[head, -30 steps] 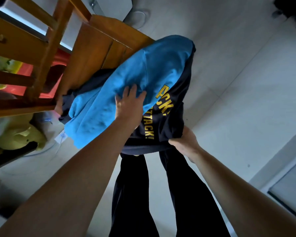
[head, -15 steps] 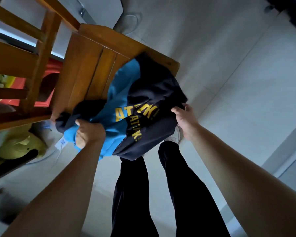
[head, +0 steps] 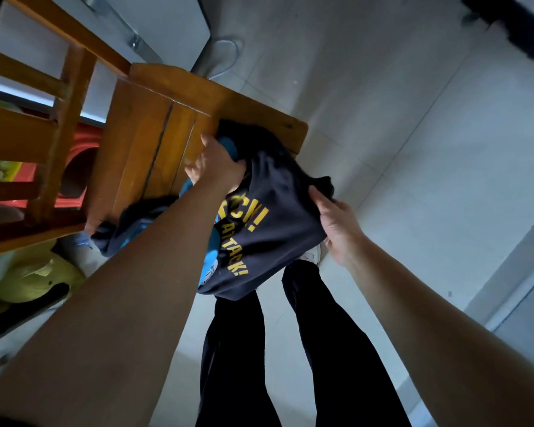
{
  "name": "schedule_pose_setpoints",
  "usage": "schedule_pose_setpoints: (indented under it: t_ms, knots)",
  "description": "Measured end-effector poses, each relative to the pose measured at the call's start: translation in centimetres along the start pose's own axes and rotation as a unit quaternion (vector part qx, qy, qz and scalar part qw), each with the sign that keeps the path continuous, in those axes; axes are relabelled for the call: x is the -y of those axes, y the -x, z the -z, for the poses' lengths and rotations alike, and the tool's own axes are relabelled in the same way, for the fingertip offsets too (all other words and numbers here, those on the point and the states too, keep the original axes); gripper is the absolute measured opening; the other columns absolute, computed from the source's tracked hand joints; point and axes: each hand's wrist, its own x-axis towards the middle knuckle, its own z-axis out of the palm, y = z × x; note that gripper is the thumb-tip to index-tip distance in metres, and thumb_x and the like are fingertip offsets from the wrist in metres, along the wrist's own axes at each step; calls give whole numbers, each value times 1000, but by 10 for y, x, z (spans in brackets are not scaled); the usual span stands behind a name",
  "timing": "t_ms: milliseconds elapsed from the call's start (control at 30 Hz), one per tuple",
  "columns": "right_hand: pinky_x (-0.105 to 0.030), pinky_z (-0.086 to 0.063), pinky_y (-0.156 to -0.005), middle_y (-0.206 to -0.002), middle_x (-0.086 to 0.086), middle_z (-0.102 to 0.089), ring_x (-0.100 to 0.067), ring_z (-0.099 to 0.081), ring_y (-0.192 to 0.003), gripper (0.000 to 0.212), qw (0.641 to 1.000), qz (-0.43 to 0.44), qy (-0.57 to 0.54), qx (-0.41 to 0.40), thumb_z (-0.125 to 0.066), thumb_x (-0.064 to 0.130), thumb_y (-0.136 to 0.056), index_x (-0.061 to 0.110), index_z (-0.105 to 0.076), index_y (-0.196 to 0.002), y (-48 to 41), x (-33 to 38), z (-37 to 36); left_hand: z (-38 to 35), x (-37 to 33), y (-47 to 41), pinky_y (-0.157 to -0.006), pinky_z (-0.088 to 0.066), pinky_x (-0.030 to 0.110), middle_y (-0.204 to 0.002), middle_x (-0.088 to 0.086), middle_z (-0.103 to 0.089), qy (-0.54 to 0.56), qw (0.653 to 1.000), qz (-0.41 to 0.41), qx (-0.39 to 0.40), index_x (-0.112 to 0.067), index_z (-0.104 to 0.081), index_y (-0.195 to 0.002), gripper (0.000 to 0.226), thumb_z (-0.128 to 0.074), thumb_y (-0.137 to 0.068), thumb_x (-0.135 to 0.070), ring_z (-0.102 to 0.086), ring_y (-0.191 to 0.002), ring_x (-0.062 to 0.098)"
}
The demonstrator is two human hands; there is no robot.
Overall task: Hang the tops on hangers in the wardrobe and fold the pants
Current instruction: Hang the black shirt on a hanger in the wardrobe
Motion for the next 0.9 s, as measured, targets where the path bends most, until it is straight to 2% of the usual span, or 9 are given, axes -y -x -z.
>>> schedule_pose_setpoints:
  t_ms: [67,133,267,400,467,567,667,800,900]
  knots:
    - [-45,-53,-99,-112,-15,-72,-31,-68,-109,31,997,63,53,-11,-67,27,-95,3,-68,-114,-2,3,1,0,-1,9,-94,-50,44,-122,13,-61,29,999,-23,37,-13,-51,-130,55,-69,-80,-25,-57,-113,37]
    - [-49,-51,-98,-112,-13,-70,-29,-66,-108,28,986,133,100,-21,-61,29,-99,6,-62,-116,4,11,1,7,1,30,-83,-54,40,-107,12,-67,45,995,-87,3,-17,-63,-114,32,-66,-83,-22,-62,-100,36]
    - [-47,-51,-92,-100,4,-66,-22,-63,-102,22,961,221,154,-62,-54,40,-99,19,-56,-107,35,24,2,41,0,77,-78,-54,40,-94,8,-71,167,970,-149,-91,-16,-69,-109,29,-69,-88,-37,-66,-90,30]
    - [-28,-47,-77,-90,22,-65,1,-61,-87,14,948,291,85,-95,-49,43,-100,34,-58,-104,86,44,14,105,-27,110,-66,-49,26,-78,-9,-65,259,930,-197,-168,-17,-66,-97,28,-60,-93,-44,-63,-76,16]
    - [-25,-48,-78,-91,23,-66,3,-61,-87,15,942,310,29,-126,-50,45,-100,35,-60,-105,118,59,28,138,-48,126,-59,-41,19,-65,-18,-56,299,914,-228,-153,-23,-61,-87,18,-58,-95,-39,-53,-65,4]
    - [-22,-50,-74,-83,19,-66,-5,-63,-81,20,925,338,-30,-168,-53,49,-99,31,-62,-96,171,87,49,187,-75,162,-59,-39,26,-63,-13,-52,315,900,-278,-117,-24,-59,-80,19,-59,-95,-35,-45,-56,1]
    - [-23,-49,-67,-75,17,-65,-4,-63,-73,25,909,363,-75,-193,-57,55,-95,32,-61,-85,237,114,66,235,-85,213,-59,-44,30,-70,2,-59,336,879,-330,-78,-13,-63,-78,27,-63,-94,-35,-51,-61,7]
    - [-28,-56,-76,-86,11,-71,-5,-69,-83,27,866,419,-113,-247,-60,56,-93,29,-65,-88,339,127,99,287,-91,289,-62,-53,22,-69,-8,-68,405,839,-361,34,-20,-69,-79,16,-71,-90,-32,-63,-66,3]
    - [-30,-58,-84,-97,8,-74,-9,-71,-94,20,818,481,-156,-272,-61,47,-95,29,-68,-97,415,133,134,315,-109,343,-67,-55,23,-76,-5,-71,401,802,-425,126,-10,-71,-90,12,-71,-90,-22,-66,-73,7]
